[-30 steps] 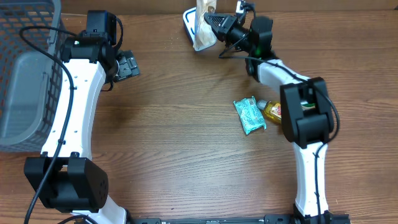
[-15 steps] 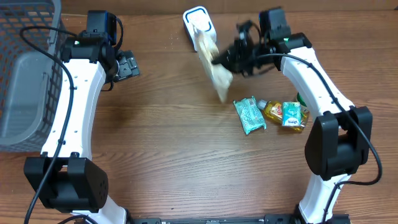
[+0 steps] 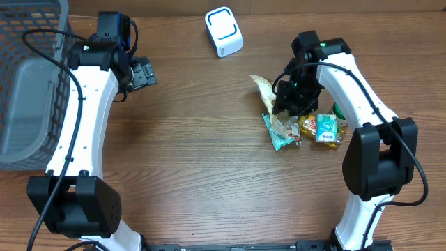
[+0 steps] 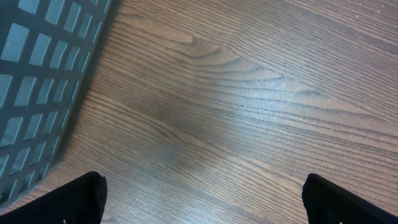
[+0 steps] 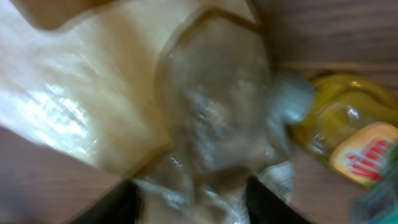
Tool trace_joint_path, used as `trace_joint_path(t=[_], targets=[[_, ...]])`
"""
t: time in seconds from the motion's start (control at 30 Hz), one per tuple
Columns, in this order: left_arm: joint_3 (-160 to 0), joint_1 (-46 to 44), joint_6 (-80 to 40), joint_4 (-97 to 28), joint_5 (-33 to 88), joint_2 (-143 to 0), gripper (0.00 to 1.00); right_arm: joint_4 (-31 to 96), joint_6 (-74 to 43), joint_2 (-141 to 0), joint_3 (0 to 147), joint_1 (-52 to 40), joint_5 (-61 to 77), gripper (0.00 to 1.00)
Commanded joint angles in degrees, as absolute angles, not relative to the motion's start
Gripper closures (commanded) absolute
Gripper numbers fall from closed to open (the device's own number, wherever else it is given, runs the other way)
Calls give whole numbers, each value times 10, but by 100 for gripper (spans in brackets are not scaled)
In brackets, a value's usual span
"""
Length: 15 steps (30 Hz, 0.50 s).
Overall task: Scan the item barcode
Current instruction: 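Carry the PanTree bag right and set it by the teal pack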
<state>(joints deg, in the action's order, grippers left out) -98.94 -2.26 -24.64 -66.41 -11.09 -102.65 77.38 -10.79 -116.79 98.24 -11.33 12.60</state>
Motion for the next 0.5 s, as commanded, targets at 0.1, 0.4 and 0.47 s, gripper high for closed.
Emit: trace_joint_path(t=[0.1, 0.4, 0.47], targets=[[-995, -27, -242, -664, -109, -1019, 0, 780, -107, -1163, 987, -112, 69, 29], [-995, -27, -242, -664, -109, -1019, 0, 790, -108, -1096, 987, -113, 73, 22], [-995, -27, -242, -664, -109, -1019, 0, 795, -108, -1084, 987, -113, 76, 22]])
